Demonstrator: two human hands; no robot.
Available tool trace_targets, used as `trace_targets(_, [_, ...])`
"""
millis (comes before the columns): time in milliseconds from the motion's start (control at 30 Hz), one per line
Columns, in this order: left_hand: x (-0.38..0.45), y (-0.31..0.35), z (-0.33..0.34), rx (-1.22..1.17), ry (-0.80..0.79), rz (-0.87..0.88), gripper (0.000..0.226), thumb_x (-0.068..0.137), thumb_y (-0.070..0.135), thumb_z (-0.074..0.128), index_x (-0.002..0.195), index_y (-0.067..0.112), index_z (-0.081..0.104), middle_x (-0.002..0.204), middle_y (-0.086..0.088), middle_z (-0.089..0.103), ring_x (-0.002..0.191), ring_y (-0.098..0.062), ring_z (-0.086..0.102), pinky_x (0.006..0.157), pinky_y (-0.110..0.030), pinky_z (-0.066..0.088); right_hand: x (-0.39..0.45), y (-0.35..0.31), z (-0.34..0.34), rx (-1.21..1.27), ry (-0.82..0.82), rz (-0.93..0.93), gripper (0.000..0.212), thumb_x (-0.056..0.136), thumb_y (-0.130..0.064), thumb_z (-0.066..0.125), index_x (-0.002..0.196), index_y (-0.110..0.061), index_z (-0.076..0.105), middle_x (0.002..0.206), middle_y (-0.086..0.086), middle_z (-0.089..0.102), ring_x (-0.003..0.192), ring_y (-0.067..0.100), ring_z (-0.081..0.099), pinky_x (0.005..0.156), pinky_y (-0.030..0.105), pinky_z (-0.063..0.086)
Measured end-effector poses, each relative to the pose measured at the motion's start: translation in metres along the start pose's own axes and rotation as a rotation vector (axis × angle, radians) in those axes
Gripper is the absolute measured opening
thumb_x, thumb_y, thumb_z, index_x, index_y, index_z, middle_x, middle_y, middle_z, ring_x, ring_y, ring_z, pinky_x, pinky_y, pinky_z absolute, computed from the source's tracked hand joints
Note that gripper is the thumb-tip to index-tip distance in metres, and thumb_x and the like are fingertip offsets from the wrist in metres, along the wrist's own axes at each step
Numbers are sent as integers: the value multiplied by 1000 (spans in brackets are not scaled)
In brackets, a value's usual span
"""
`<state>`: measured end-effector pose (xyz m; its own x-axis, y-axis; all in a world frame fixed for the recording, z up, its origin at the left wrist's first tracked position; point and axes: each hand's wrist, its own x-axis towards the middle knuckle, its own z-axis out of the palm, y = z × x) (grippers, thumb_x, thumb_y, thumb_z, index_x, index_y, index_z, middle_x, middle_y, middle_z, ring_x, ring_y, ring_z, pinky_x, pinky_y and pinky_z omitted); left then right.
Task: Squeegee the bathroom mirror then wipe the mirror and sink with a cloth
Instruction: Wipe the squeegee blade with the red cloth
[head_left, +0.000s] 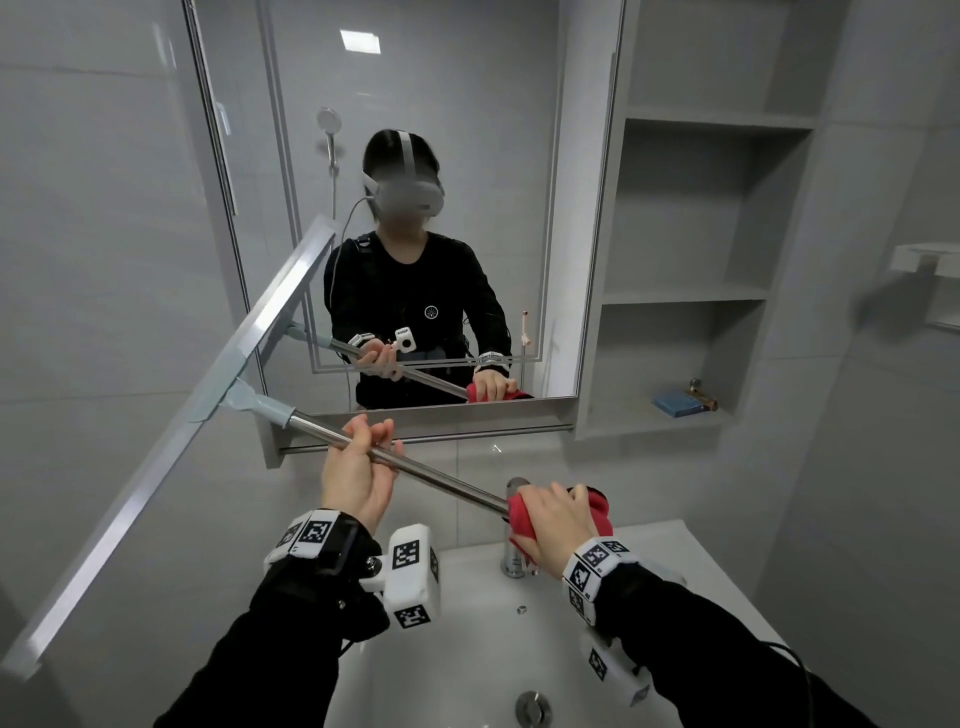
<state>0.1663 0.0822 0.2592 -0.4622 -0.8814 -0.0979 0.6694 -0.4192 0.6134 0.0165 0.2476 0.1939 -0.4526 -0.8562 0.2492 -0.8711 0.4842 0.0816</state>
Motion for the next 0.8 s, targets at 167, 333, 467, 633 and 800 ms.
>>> trace_targets(167, [-12,-20,3,18,27,65,16,98,14,45,83,19,46,71,-1,61,80,-9,60,93,-26,44,1,3,4,-32,-13,-1,46,88,-45,50,124,-19,42,123,0,55,112,21,47,92,40,28])
trace_targets(333, [-18,-42,2,70,36,-16,19,99,13,44,82,23,44,79,-3,56,80,-10,57,85,-35,44,0,5,8,-36,-27,-8,44,87,-42,51,123,-17,43,123,1,56,112,21,47,89,39,28])
trace_targets(467, [-20,-65,5,49,47,-135,20,98,15,45,81,24,44,77,-2,55,79,-11,56,90,-43,39,2,-2,6,-19,-28,-18,39,86,-37,52,117,-16,45,118,2,58,110,23,49,90,40,28])
trace_targets(633, [-19,-89,13,-81,63,-292,26,96,35,47,75,20,46,54,7,58,69,-7,54,75,-28,42,9,-14,-3,9,21,-45,31,86,-36,52,109,-16,49,112,2,62,106,24,50,89,40,28])
trace_targets(800, [-11,-84,14,-217,140,-319,49,93,51,44,58,19,31,31,7,29,27,-8,33,59,-22,34,15,-15,-15,-29,50,-84,33,85,-35,53,111,-15,49,113,3,61,106,24,49,91,42,28])
